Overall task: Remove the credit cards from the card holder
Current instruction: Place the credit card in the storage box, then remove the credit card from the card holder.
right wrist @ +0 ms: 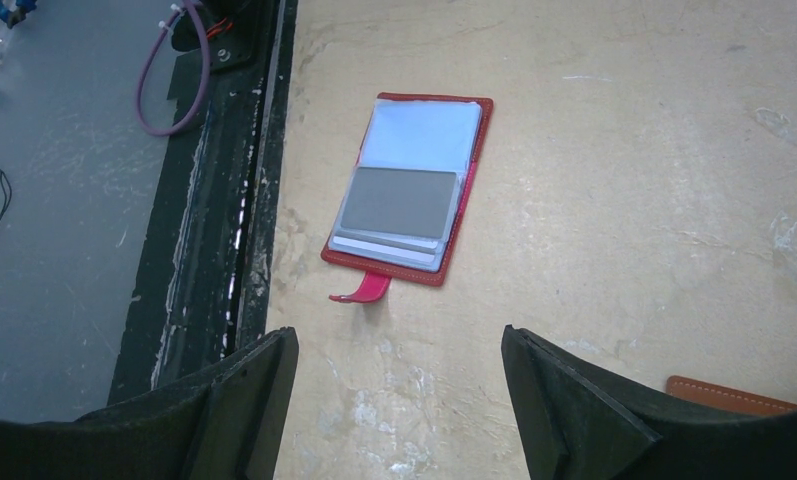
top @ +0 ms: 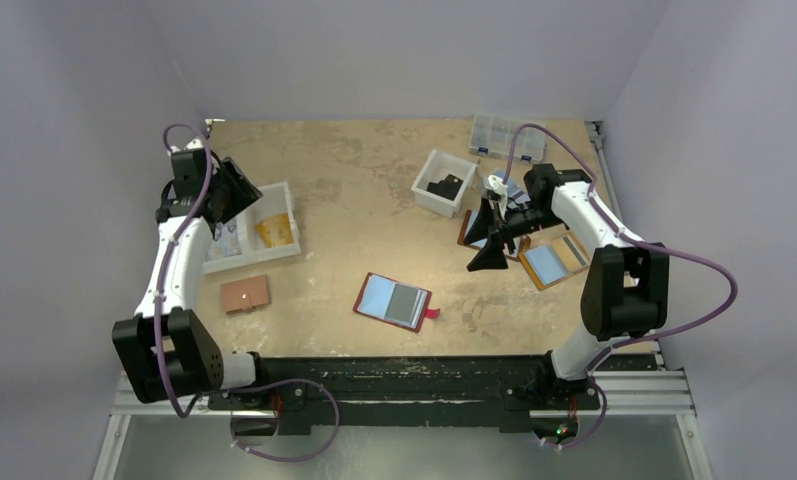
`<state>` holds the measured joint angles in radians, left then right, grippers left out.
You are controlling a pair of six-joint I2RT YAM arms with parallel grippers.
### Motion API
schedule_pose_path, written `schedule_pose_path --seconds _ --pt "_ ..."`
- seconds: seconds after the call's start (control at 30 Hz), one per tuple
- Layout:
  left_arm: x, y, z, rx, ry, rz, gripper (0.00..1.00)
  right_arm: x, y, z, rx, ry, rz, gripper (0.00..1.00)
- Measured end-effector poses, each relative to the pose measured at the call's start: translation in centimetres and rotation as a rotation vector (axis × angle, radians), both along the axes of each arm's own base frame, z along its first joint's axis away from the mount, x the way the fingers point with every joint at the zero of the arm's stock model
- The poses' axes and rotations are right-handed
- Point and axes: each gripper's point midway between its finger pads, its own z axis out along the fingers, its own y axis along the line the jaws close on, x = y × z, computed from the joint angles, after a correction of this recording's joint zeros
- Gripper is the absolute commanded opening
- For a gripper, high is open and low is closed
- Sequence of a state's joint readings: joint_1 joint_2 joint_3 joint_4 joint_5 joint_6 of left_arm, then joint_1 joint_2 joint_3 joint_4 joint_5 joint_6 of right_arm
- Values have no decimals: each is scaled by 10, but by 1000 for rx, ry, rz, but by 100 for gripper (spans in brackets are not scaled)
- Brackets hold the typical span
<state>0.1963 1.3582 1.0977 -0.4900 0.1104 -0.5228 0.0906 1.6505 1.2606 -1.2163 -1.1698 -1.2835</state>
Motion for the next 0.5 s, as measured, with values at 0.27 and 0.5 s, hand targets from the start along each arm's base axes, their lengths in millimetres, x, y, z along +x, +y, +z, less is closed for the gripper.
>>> schedule_pose_path --seconds 0.27,0.5 --pt "-4 -28 63 -120 -148 11 69 -2 -2 -2 -18 11 -1 81" --pt "-15 -68 82 -248 -120 1 86 -5 -6 -9 -60 46 -14 82"
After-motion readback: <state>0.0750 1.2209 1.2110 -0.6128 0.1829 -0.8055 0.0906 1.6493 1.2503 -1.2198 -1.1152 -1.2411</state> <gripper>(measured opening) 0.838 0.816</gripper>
